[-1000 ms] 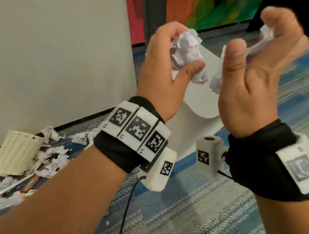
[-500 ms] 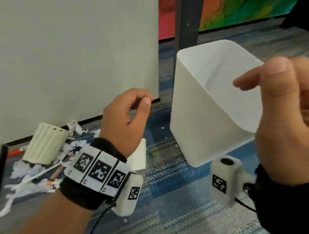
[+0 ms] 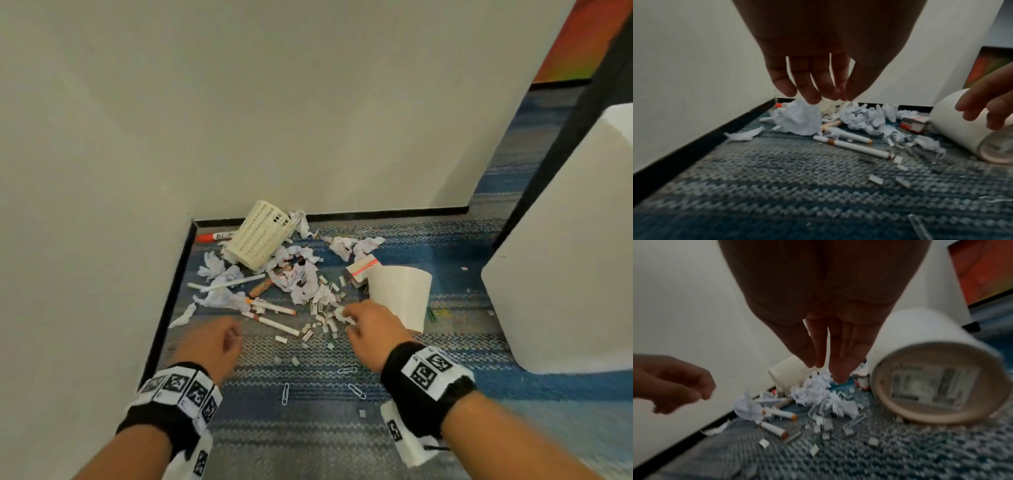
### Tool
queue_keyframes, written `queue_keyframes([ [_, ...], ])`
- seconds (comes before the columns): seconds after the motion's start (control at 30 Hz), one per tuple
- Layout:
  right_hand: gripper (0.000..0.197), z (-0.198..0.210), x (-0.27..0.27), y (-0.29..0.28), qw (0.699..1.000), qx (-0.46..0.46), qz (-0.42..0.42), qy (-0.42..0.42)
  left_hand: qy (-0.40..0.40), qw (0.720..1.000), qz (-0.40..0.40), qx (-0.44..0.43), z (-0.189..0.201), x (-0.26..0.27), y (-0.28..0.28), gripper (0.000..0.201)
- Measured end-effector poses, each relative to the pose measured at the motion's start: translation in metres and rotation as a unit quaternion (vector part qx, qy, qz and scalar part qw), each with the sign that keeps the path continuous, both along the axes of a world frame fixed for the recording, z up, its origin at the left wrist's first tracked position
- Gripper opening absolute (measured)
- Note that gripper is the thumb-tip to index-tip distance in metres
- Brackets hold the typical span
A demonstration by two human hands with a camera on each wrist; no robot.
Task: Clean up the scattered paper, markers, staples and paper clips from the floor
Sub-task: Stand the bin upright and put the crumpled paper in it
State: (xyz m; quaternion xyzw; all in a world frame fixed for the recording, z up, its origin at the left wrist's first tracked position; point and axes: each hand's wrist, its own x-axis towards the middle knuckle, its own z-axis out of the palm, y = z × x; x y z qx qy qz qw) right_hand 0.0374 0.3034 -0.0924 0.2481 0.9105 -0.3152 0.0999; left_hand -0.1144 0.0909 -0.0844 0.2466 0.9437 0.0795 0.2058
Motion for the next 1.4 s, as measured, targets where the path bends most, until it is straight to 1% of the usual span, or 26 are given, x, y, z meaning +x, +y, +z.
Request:
queue_keyframes([
  [0.1,0.037,-0.023,-0.029,-0.001,0.998,0.033,0.024,-0.054,-0.009,0.999,0.048,0.001,-0.012,-0.011,-0.013,0.004],
  [0.17,0.038,-0.034,-0.045,0.002,0.995,0.058,0.045,-0.062,0.015,0.996,0.088,0.015,-0.02,-0.018,-0.016,0.008],
  [0.23,0.032,-0.041,-0.056,0.005,0.991,0.085,0.078,-0.07,0.041,0.99,0.128,0.035,-0.027,-0.026,-0.019,0.009],
  [0.3,0.023,-0.045,-0.06,0.004,0.988,0.102,0.093,-0.069,0.051,0.989,0.136,0.042,-0.036,-0.032,-0.024,0.009],
  [0.37,0.017,-0.049,-0.061,0.001,0.991,0.104,0.07,-0.05,0.06,0.99,0.125,0.032,-0.046,-0.039,-0.029,0.01],
  [0.43,0.014,-0.051,-0.059,-0.005,0.994,0.101,0.04,-0.01,0.065,0.989,0.132,0.024,-0.053,-0.049,-0.032,0.013],
  [0.5,0.012,-0.049,-0.058,-0.009,0.997,0.068,0.01,0.035,0.078,0.985,0.151,0.025,-0.061,-0.064,-0.035,0.024],
  [0.53,0.014,-0.047,-0.059,-0.009,0.998,0.052,-0.003,0.046,0.092,0.983,0.156,0.033,-0.064,-0.072,-0.036,0.031],
  [0.6,0.027,-0.046,-0.063,-0.003,0.997,0.038,-0.03,0.061,0.108,0.983,0.143,0.039,-0.075,-0.085,-0.04,0.045],
  [0.67,0.039,-0.049,-0.066,0.007,0.994,0.031,-0.063,0.086,0.088,0.989,0.115,0.0,-0.087,-0.095,-0.044,0.057],
  [0.73,0.036,-0.055,-0.069,0.011,0.993,0.041,-0.064,0.093,0.06,0.991,0.111,-0.039,-0.094,-0.098,-0.049,0.062],
  [0.77,0.033,-0.059,-0.071,0.011,0.995,0.05,-0.048,0.074,0.051,0.991,0.114,-0.04,-0.097,-0.099,-0.051,0.062],
  [0.87,0.045,-0.073,-0.082,0.007,0.997,0.07,0.014,-0.018,0.052,0.992,0.117,0.019,-0.091,-0.1,-0.054,0.047],
  [0.93,0.045,-0.078,-0.09,0.007,0.995,0.08,0.013,-0.053,0.078,0.984,0.143,0.067,-0.085,-0.095,-0.05,0.036],
  [1.0,0.036,-0.079,-0.095,0.009,0.995,0.077,-0.019,-0.054,0.098,0.967,0.191,0.135,-0.078,-0.088,-0.044,0.028],
  [1.07,0.024,-0.077,-0.095,0.009,0.996,0.072,-0.049,-0.011,0.108,0.948,0.23,0.191,-0.073,-0.084,-0.036,0.024],
  [1.1,0.021,-0.076,-0.094,0.009,0.996,0.073,-0.058,0.013,0.112,0.943,0.231,0.211,-0.07,-0.084,-0.032,0.025],
  [1.13,0.018,-0.074,-0.092,0.009,0.995,0.072,-0.065,0.03,0.112,0.944,0.213,0.226,-0.066,-0.084,-0.027,0.031],
  [1.17,0.017,-0.073,-0.091,0.009,0.994,0.069,-0.071,0.04,0.104,0.951,0.18,0.227,-0.063,-0.084,-0.021,0.042],
  [1.2,0.015,-0.071,-0.09,0.01,0.994,0.065,-0.076,0.051,0.097,0.965,0.136,0.205,-0.061,-0.084,-0.016,0.055],
  [1.23,0.013,-0.071,-0.089,0.01,0.993,0.058,-0.081,0.062,0.095,0.979,0.089,0.16,-0.059,-0.084,-0.01,0.067],
  [1.27,0.012,-0.07,-0.09,0.009,0.993,0.053,-0.081,0.071,0.096,0.987,0.054,0.117,-0.06,-0.085,-0.005,0.071],
  [1.3,0.016,-0.071,-0.091,0.009,0.994,0.05,-0.07,0.069,0.099,0.99,0.041,0.093,-0.06,-0.086,0.0,0.066],
  [1.33,0.026,-0.071,-0.093,0.008,0.996,0.05,-0.051,0.053,0.097,0.99,0.051,0.092,-0.059,-0.086,0.003,0.057],
  [1.4,0.044,-0.077,-0.099,0.009,0.998,0.057,-0.027,-0.006,0.086,0.98,0.099,0.147,-0.057,-0.085,0.006,0.042],
])
